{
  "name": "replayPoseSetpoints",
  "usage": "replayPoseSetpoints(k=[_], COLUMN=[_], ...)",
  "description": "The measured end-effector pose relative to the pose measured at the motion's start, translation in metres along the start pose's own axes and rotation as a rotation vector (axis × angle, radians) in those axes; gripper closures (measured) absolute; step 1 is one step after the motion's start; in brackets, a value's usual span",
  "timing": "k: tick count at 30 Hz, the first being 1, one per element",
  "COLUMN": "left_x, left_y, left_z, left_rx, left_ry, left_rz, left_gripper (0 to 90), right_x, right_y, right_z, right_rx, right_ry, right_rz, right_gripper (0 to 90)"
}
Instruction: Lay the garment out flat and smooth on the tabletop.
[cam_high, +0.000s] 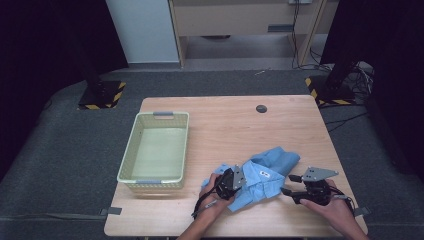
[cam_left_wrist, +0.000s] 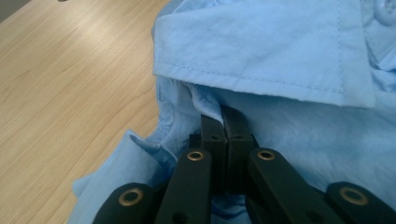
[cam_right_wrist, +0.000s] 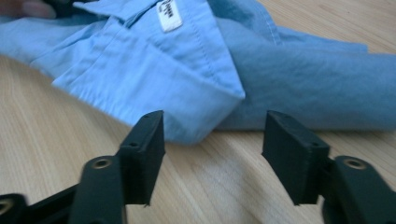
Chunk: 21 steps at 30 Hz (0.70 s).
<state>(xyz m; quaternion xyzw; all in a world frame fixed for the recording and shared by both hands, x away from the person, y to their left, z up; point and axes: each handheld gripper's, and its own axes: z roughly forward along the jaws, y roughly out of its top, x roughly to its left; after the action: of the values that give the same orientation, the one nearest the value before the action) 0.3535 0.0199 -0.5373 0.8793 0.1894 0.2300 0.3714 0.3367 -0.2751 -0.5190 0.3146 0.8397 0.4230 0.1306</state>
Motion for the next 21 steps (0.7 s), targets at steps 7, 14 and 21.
replayPoseSetpoints(k=[7,14,21], left_x=[-0.004,-0.004,-0.002], left_y=[0.002,0.008,0.020], left_z=[0.001,-0.008,-0.025], left_rx=[-0.018,-0.038,-0.068], left_ry=[-0.016,-0.016,-0.020], left_rz=[-0.001,-0.026,-0.042], left_gripper=[89.5,86.5,85.8], right_x=[0.005,0.011,0.018], right_y=[0.000,0.005,0.013], right_z=[0.006,-0.005,-0.015], right_rx=[0.021,0.008,0.001], right_ry=[0.078,0.061,0.042], right_rz=[0.001,-0.016,-0.040], right_gripper=[50.7,80.9,85.7])
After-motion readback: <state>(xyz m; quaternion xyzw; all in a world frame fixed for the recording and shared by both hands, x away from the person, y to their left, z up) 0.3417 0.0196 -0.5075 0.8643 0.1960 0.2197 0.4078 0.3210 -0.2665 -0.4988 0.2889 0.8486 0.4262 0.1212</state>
